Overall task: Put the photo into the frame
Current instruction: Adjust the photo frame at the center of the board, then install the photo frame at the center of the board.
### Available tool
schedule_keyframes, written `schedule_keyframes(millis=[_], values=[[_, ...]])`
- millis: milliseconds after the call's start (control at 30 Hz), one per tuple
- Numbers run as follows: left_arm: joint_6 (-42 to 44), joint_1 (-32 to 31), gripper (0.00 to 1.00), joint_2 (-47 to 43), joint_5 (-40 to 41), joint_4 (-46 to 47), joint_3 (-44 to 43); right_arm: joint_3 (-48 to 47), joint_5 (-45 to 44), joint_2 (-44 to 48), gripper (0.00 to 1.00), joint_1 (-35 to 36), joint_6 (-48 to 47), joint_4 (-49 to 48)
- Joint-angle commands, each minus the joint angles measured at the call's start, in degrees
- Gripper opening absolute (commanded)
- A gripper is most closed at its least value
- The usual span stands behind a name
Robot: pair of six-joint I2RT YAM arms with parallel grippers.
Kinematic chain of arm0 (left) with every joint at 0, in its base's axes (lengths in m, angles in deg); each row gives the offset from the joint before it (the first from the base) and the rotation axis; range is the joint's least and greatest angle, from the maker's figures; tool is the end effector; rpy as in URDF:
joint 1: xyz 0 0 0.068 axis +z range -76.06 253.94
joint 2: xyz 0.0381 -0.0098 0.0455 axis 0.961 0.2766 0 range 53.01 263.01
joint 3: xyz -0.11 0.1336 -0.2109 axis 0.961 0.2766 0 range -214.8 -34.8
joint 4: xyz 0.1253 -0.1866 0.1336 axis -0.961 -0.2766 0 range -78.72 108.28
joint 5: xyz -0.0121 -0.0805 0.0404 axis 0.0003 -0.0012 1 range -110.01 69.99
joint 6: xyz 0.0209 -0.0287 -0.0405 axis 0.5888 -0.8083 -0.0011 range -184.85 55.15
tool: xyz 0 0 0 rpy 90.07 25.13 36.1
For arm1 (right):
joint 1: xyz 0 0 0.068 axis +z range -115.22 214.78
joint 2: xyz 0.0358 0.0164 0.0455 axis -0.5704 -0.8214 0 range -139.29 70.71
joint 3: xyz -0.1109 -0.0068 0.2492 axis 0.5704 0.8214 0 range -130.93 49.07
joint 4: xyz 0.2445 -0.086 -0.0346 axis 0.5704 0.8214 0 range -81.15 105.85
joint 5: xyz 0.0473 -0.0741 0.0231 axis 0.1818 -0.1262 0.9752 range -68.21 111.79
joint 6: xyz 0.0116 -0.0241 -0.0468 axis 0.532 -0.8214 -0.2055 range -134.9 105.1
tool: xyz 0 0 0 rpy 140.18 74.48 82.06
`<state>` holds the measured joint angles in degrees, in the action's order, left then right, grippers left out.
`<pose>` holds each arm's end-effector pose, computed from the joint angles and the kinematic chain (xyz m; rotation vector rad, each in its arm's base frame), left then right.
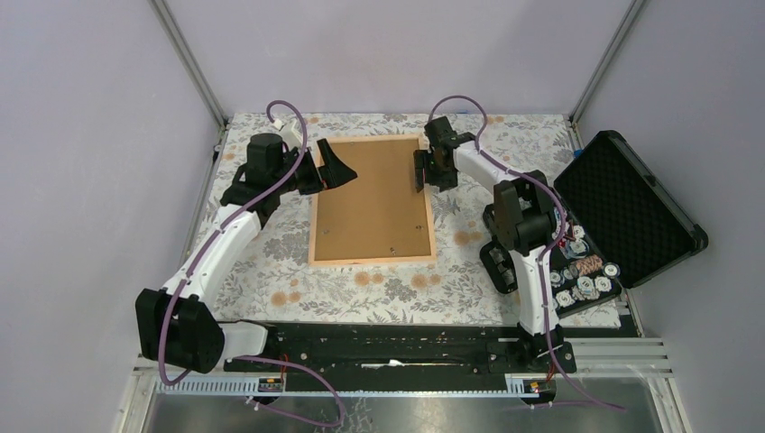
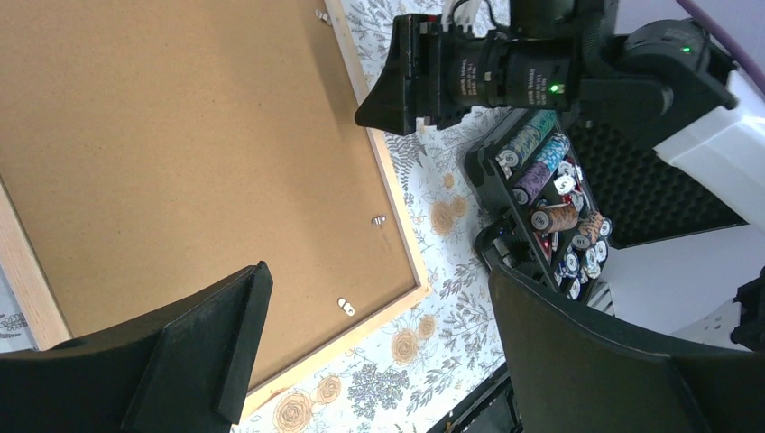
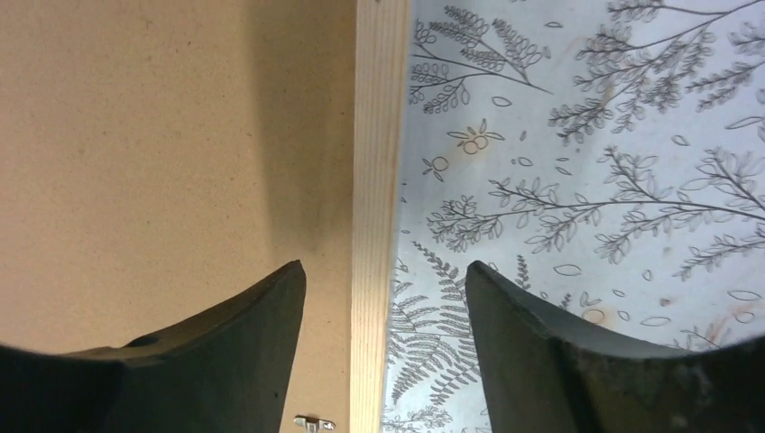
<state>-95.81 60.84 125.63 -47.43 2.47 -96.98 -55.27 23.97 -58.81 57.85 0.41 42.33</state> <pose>0.2763 -0.0811 0.3335 -0.0113 2.1108 -0.9588 0.4524 0.1942 0.1736 -0.1915 2.6153 0.2889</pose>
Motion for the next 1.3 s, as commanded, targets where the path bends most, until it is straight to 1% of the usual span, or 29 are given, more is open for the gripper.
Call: schedule_keyframes(millis=[0,67,133,233,300,500,600,667,767,833,933,1000,1067,1133,1267], values=[[-0.31,0.54,0.99,0.19,-2.72,3.13,-1.03,-1.48,-2.97,4.80,0.78,-0.06,4.34,5.46],[-0.02,0.69,0.99,0.69,-2.14,2.30,-1.43,2.22,1.89,7.13,0.82,0.00,8.82,6.39],[-0.59,1.05,0.99,1.04,-3.06,2.37,-1.43,8.45,5.04,9.99,0.83,0.96,12.47,3.45],[-0.46,0.53,0.99,0.18,-3.13,2.97,-1.15,16.92,4.72,13.80,0.83,3.31,18.60,-0.63],[-0.22,0.44,0.99,0.51,-2.54,2.40,-1.30,20.46,4.27,15.38,0.83,3.91,22.49,-1.52],[-0.59,0.27,0.99,0.50,-3.54,2.56,-1.44,26.86,-0.84,18.35,0.84,4.18,32.85,-1.65],[-0.87,0.21,0.99,-0.25,-4.13,2.87,-1.37,27.37,-0.74,17.23,0.83,5.05,36.07,-2.86],[-0.73,0.10,0.99,-0.10,-4.13,2.89,-1.45,26.45,-0.65,15.94,0.82,5.50,37.70,-1.86],[-0.88,0.13,0.99,-0.23,-4.34,2.87,-1.46,24.62,-4.66,15.06,0.79,6.57,39.05,0.18],[-0.69,0.12,0.99,-0.60,-3.99,2.85,-1.48,22.17,-7.52,13.82,0.78,7.05,39.89,4.97],[-0.66,0.10,0.99,-0.73,-4.01,2.64,-1.58,22.35,-8.24,13.43,0.76,7.61,40.59,5.93],[-0.67,0.10,0.99,-0.61,-4.06,2.69,-1.62,23.48,-8.00,13.78,0.74,8.29,40.30,4.88],[-0.68,0.05,0.99,-0.55,-4.13,2.72,-1.63,23.94,-8.25,13.81,0.70,8.72,40.03,4.76],[-0.68,-0.05,0.99,-0.62,-4.13,2.66,-1.55,24.44,-8.04,13.76,0.60,8.89,39.61,4.67],[-0.59,-0.08,0.99,-0.80,-3.89,2.66,-1.60,25.85,-9.25,14.59,0.47,8.90,38.33,4.54]])
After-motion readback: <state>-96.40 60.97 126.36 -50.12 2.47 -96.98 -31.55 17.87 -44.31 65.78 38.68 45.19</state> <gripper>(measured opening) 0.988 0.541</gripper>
